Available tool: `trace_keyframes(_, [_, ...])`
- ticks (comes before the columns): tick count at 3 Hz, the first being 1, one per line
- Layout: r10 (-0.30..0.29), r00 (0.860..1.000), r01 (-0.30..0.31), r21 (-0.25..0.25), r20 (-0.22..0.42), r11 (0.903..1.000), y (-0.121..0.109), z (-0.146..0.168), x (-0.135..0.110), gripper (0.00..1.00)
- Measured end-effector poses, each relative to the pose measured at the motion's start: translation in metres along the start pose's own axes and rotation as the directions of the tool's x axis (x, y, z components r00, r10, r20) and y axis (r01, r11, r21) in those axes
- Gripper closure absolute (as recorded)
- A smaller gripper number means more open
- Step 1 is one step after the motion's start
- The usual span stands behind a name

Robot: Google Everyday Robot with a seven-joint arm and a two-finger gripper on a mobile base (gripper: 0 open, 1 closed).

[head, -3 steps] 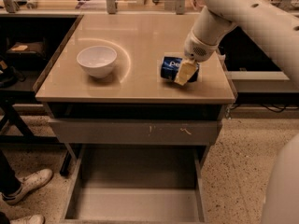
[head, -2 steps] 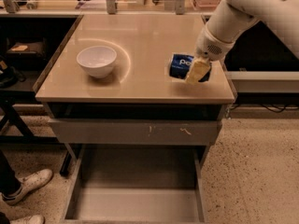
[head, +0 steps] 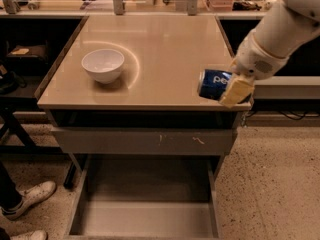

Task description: Place pepsi can into middle drawer

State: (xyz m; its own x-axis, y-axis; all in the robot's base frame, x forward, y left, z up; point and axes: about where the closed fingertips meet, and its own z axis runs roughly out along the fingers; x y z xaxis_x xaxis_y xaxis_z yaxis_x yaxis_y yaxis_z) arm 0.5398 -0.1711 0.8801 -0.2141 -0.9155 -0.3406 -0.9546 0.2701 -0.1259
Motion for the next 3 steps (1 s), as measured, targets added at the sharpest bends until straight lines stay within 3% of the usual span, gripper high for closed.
trace_keyframes(1, [-0.073, 0.997, 0.075, -0.06, 0.034, 0.9953, 0.041, -0.0148, 0.0108, 1.0])
trace_keyframes(3, [-0.111, 0.993, 0.113, -0.044, 0.048, 0.9926, 0.0393, -0.02, 0.0101, 1.0])
